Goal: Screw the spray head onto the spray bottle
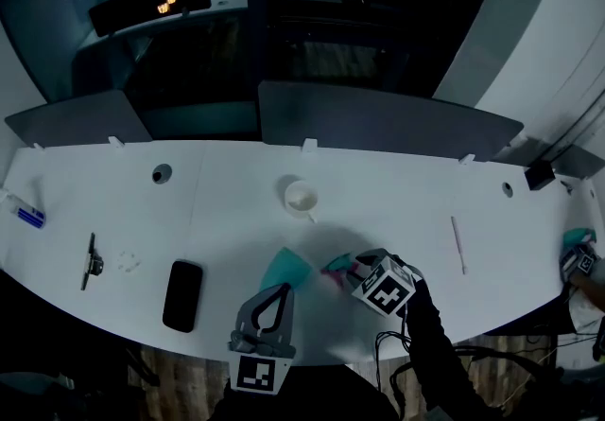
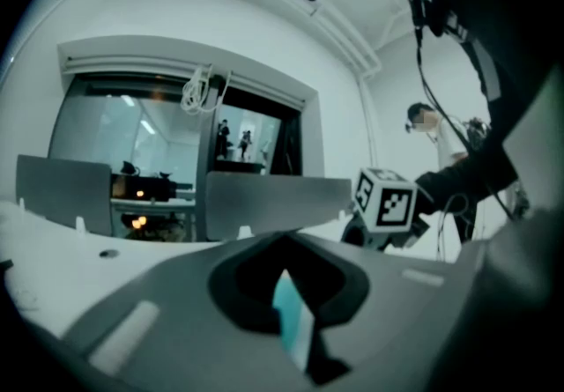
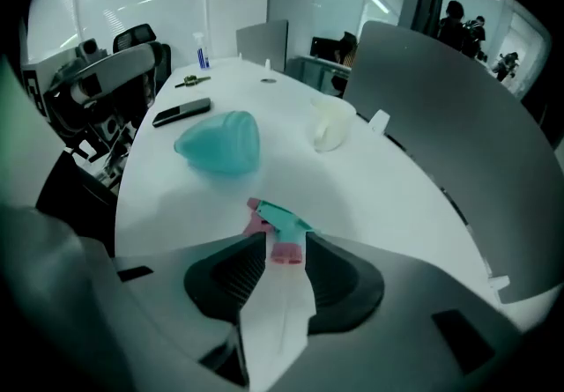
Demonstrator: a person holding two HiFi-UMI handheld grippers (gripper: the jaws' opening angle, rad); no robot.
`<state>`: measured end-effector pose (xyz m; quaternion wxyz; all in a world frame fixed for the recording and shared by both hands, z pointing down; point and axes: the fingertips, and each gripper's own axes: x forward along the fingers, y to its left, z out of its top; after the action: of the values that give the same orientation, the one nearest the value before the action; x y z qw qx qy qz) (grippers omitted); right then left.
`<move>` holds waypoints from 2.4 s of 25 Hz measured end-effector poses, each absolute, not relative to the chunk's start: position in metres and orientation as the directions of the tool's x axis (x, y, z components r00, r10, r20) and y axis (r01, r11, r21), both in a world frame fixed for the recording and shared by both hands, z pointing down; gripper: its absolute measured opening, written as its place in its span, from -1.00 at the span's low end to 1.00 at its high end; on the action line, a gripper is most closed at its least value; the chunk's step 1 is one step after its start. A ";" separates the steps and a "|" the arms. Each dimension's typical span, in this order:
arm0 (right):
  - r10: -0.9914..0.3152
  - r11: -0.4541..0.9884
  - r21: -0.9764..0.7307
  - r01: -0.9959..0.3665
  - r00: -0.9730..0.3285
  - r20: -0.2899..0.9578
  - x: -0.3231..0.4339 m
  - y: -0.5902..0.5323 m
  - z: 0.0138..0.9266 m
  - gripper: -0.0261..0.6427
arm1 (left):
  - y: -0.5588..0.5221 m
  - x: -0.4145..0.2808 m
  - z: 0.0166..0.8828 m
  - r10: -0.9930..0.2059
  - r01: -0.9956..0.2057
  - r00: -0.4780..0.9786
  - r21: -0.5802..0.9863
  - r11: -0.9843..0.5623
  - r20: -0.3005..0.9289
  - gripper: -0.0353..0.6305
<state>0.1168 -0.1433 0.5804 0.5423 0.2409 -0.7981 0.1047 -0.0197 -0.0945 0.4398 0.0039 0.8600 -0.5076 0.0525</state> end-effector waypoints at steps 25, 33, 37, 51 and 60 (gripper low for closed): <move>0.040 0.953 -0.028 -0.301 0.037 0.999 0.106 -0.163 0.626 -0.57 | -0.112 -0.066 0.444 -0.911 -0.915 0.400 -0.012 -0.404 0.102 -0.88; -0.148 0.890 0.021 -0.455 -0.246 0.958 0.092 -0.164 0.596 -0.55 | -0.118 -0.083 0.445 -0.926 -0.931 0.363 -0.001 -0.365 0.108 -0.88; -0.343 0.823 0.053 -0.565 -0.422 0.839 0.085 -0.170 0.546 -0.55 | -0.118 -0.083 0.443 -0.926 -0.931 0.362 -0.012 -0.365 0.105 -0.88; -0.824 0.564 0.116 -0.818 -0.549 0.140 0.067 -0.144 0.438 -0.55 | -0.107 -0.069 0.437 -0.922 -0.926 0.374 -0.022 -0.378 0.099 -0.88; -0.828 0.561 0.092 -0.823 -0.556 0.077 0.064 -0.129 0.422 -0.55 | -0.088 -0.090 0.455 -0.920 -0.927 0.366 -0.027 -0.373 0.137 -0.88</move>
<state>0.0637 -0.1287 0.4221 0.0555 0.4681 -0.8817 -0.0228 -0.0902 -0.0884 0.4555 0.0271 0.8261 -0.5592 0.0645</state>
